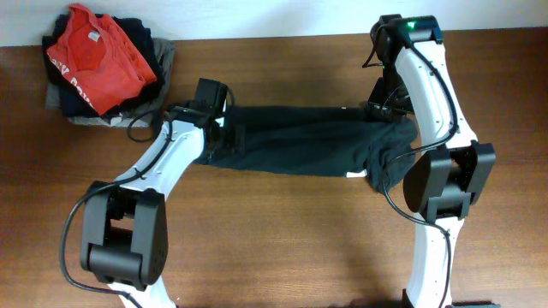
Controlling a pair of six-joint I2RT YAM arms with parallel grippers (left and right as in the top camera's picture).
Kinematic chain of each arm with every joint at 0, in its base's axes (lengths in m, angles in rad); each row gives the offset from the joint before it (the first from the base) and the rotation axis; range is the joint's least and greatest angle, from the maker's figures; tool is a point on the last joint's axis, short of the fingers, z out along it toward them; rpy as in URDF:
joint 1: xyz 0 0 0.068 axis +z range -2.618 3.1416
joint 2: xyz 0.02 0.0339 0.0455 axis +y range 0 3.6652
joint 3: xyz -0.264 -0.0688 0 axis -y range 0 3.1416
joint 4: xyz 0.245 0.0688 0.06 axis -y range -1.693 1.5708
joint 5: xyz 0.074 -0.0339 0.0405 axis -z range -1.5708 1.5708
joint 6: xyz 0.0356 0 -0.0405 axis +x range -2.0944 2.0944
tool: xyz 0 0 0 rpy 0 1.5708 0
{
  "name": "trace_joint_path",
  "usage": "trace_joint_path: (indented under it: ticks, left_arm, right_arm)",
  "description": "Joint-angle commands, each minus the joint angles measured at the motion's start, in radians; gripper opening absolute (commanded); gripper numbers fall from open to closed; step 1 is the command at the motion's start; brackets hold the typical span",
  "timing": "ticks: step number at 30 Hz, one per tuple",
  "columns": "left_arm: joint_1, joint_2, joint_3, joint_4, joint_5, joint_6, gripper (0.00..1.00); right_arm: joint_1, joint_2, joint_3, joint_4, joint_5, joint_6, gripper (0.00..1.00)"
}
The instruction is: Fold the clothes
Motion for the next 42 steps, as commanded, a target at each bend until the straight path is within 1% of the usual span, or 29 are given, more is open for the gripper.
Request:
trace_joint_path:
  ticks: [1,7,12,13,14,16,19,23,28,31,33,34,37,38,39,42]
  left_arm:
    - [0.036,-0.023,0.014,-0.003,-0.015,0.004,0.99]
    - [0.106,-0.023,0.014,-0.015,-0.005,-0.003,0.99]
    - [0.142,-0.023,0.014,-0.028,0.119,-0.004,0.99]
    - [0.142,-0.023,0.014,-0.031,0.126,-0.015,0.99]
    - [0.142,-0.023,0.014,-0.034,0.124,-0.078,0.99]
    - [0.142,-0.023,0.014,-0.033,0.124,-0.13,0.99]
    - [0.142,-0.018,0.014,-0.022,0.124,-0.136,0.99]
    - [0.144,0.008,0.014,-0.018,0.124,-0.18,0.99]
    - [0.144,0.064,0.014,-0.01,0.124,-0.187,0.99]
    - [0.144,0.098,0.014,0.027,0.124,-0.192,0.98]
    - [0.144,0.106,0.014,0.045,0.124,-0.192,0.91]
    - [0.144,0.106,0.014,0.053,0.124,-0.191,0.85]
    - [0.144,0.106,0.016,0.061,0.124,-0.191,0.72]
    - [0.144,0.106,0.019,0.06,0.124,-0.191,0.65]
    - [0.144,0.106,0.021,0.06,0.124,-0.191,0.6]
    - [0.144,0.104,0.027,0.053,0.123,-0.19,0.51]
  right_arm:
    - [0.009,-0.058,0.019,-0.005,0.016,0.019,0.04]
    - [0.051,-0.102,0.013,-0.005,-0.026,-0.008,0.04]
    - [0.107,-0.121,0.002,-0.005,-0.018,-0.011,0.04]
    - [0.112,-0.121,0.002,-0.005,-0.018,-0.011,0.04]
    - [0.118,-0.121,0.002,-0.005,-0.018,-0.01,0.04]
    - [0.118,-0.121,0.002,-0.005,-0.018,-0.006,0.04]
    - [0.118,-0.121,0.002,-0.005,-0.019,-0.006,0.04]
    - [0.118,-0.121,0.002,-0.005,-0.019,-0.006,0.04]
    - [0.118,-0.121,0.002,-0.005,-0.019,-0.006,0.04]
    - [0.118,-0.121,0.002,-0.005,-0.019,-0.007,0.04]
    - [0.118,-0.121,0.002,-0.005,-0.018,-0.007,0.04]
    - [0.118,-0.121,0.002,-0.005,-0.018,-0.007,0.04]
    - [0.118,-0.121,0.002,-0.005,-0.019,-0.007,0.04]
    - [0.118,-0.121,0.002,-0.005,-0.018,-0.007,0.04]
    - [0.118,-0.121,0.002,-0.005,-0.018,-0.006,0.04]
    - [0.118,-0.121,0.002,-0.005,-0.018,-0.007,0.04]
